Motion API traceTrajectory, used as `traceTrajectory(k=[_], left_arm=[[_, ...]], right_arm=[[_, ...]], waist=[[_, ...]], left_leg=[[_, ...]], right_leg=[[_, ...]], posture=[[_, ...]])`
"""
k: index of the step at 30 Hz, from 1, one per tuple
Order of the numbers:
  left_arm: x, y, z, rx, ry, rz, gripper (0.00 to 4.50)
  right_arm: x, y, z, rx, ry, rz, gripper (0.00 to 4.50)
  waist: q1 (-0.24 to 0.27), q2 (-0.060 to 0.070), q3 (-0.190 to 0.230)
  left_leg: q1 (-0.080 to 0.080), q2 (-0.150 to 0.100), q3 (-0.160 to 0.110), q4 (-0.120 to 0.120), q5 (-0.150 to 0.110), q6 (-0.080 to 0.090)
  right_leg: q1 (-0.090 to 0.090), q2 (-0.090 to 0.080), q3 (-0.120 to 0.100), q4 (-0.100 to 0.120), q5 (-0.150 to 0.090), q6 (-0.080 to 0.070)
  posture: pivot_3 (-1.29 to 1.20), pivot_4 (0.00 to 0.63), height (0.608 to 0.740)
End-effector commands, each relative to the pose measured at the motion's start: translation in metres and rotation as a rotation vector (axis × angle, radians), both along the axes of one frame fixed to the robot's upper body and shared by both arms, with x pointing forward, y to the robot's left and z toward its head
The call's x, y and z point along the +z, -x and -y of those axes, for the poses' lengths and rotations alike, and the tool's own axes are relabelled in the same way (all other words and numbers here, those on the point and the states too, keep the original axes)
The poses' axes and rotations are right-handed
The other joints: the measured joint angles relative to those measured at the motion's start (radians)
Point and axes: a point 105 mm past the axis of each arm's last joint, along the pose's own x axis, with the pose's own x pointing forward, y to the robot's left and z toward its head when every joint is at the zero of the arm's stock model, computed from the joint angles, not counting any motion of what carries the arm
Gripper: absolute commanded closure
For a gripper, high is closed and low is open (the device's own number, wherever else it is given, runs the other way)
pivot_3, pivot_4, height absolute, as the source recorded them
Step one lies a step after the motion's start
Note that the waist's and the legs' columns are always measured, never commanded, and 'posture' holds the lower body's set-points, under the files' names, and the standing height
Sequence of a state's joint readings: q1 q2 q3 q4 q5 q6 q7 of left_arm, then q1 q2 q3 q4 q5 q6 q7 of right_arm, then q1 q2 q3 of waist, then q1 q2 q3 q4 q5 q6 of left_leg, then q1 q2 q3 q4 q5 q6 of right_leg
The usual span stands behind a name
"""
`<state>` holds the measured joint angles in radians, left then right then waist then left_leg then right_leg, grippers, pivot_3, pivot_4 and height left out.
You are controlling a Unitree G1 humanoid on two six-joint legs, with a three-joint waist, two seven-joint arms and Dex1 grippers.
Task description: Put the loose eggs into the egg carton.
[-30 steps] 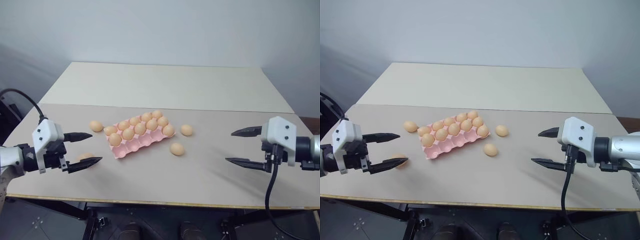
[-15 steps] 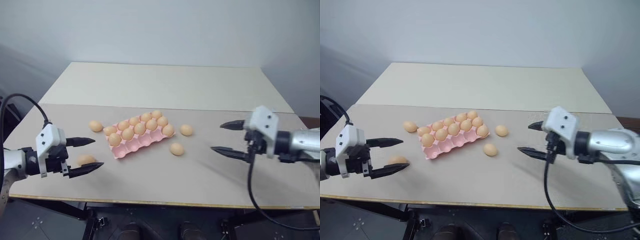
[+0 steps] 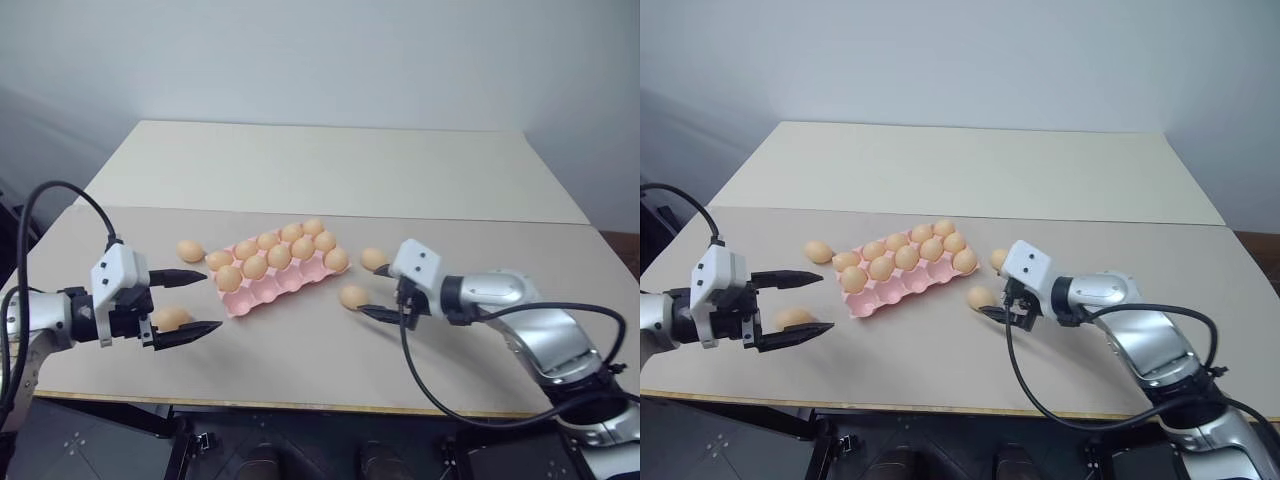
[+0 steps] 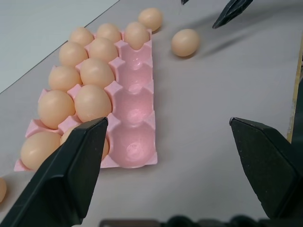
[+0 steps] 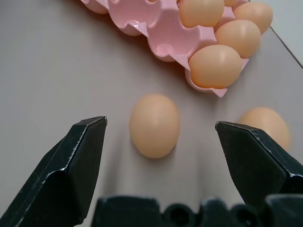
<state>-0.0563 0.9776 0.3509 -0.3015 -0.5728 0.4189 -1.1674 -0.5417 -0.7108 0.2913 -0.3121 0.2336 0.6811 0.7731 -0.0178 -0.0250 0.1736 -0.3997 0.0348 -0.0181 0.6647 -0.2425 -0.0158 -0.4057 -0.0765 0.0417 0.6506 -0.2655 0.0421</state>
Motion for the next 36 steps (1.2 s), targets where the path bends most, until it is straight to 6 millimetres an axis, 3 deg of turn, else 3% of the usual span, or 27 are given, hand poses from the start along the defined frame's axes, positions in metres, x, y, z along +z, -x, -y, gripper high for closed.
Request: traceTrajectory(k=[1, 11, 17, 27, 32, 36], left_arm=[[0.007, 0.003, 0.006, -0.020, -0.006, 0.039, 0.01], [0.005, 0.006, 0.006, 0.000, -0.008, 0.034, 0.01], [0.003, 0.007, 0.005, 0.015, -0.009, 0.026, 0.00], [0.002, 0.004, -0.006, 0.056, -0.019, 0.026, 0.00], [-0.004, 0.008, -0.024, 0.120, -0.047, -0.007, 0.00], [-0.006, 0.011, -0.032, 0.145, -0.061, -0.013, 0.00]], right_arm=[[0.005, -0.005, -0.005, 0.019, 0.015, 0.055, 0.20], [-0.021, -0.017, -0.023, 0.026, 0.043, 0.017, 0.20], [-0.023, -0.024, -0.019, -0.026, 0.026, 0.007, 2.10], [0.004, -0.015, -0.024, 0.022, 0.031, 0.099, 2.10], [0.037, -0.018, -0.043, 0.032, -0.070, 0.160, 2.10], [0.049, -0.030, -0.060, 0.017, -0.124, 0.193, 2.10]], waist=[[0.000, 0.000, 0.000], [0.000, 0.000, 0.000], [0.000, 0.000, 0.000], [-0.001, 0.000, 0.000], [-0.015, 0.000, 0.000], [-0.023, 0.000, 0.000]], left_leg=[[0.000, 0.000, 0.000, 0.000, 0.000, 0.000], [0.000, 0.000, 0.000, 0.000, 0.000, 0.000], [0.001, 0.000, 0.000, 0.000, 0.000, 0.000], [0.001, 0.000, 0.000, 0.000, 0.000, 0.000], [0.001, 0.000, 0.000, 0.000, 0.000, 0.000], [0.001, 0.000, -0.001, 0.000, 0.000, 0.000]], right_leg=[[0.000, 0.000, 0.000, 0.000, 0.000, 0.000], [0.000, 0.000, 0.000, 0.001, 0.000, 0.000], [0.000, 0.000, 0.000, 0.002, 0.000, 0.000], [0.000, 0.000, 0.000, 0.002, 0.000, 0.000], [-0.001, 0.001, 0.001, 0.004, 0.000, 0.000], [-0.001, 0.001, 0.000, 0.004, 0.000, -0.001]], posture=[[0.00, 0.150, 0.740], [0.00, 0.150, 0.740], [0.00, 0.150, 0.740], [0.00, 0.150, 0.740], [0.00, 0.150, 0.740], [0.00, 0.150, 0.740]])
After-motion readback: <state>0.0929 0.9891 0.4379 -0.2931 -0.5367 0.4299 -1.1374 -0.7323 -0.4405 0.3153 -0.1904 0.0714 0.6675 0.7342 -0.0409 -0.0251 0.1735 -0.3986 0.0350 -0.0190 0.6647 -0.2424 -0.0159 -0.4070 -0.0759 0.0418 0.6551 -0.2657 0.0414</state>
